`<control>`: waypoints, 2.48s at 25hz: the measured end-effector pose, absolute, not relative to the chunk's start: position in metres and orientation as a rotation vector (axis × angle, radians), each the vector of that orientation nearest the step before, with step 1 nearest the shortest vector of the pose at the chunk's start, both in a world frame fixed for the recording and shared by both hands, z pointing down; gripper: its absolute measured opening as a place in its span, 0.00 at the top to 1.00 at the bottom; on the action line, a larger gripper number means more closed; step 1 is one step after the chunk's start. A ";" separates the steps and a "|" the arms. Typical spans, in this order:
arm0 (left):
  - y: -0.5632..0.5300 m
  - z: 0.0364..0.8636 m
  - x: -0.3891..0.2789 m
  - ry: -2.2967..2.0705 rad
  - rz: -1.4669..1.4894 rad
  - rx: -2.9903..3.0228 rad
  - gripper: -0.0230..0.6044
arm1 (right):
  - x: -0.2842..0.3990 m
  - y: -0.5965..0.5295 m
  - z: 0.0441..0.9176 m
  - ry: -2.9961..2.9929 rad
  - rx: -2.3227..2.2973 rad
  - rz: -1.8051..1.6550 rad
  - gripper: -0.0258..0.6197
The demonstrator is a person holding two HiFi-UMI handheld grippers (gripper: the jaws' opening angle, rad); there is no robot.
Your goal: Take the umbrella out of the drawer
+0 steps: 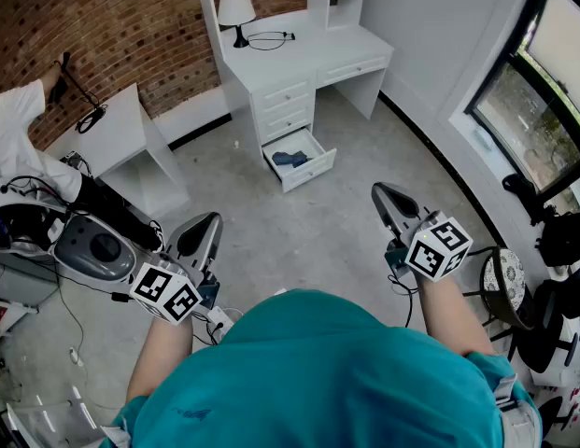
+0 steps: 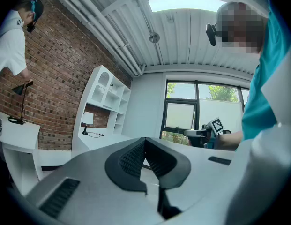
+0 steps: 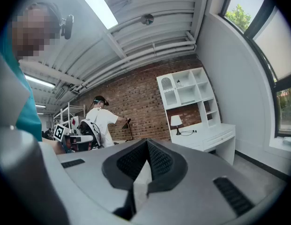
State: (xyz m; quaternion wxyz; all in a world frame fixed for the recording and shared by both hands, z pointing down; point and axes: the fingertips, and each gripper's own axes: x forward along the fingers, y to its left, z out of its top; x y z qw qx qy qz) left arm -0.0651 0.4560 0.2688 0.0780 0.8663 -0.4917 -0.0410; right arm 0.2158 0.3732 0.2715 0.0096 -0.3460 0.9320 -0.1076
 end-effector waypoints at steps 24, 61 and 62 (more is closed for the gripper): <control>0.419 0.264 0.065 -1.509 -0.133 2.570 0.95 | 0.341 0.344 0.277 2.951 -1.002 -0.368 0.93; -0.048 0.307 -0.143 -0.900 -0.027 2.716 0.95 | 0.105 -0.044 0.309 2.826 -1.381 -0.552 0.93; -0.057 0.308 -0.140 -0.901 -0.023 2.713 0.95 | 0.108 -0.052 0.311 2.832 -1.377 -0.556 0.93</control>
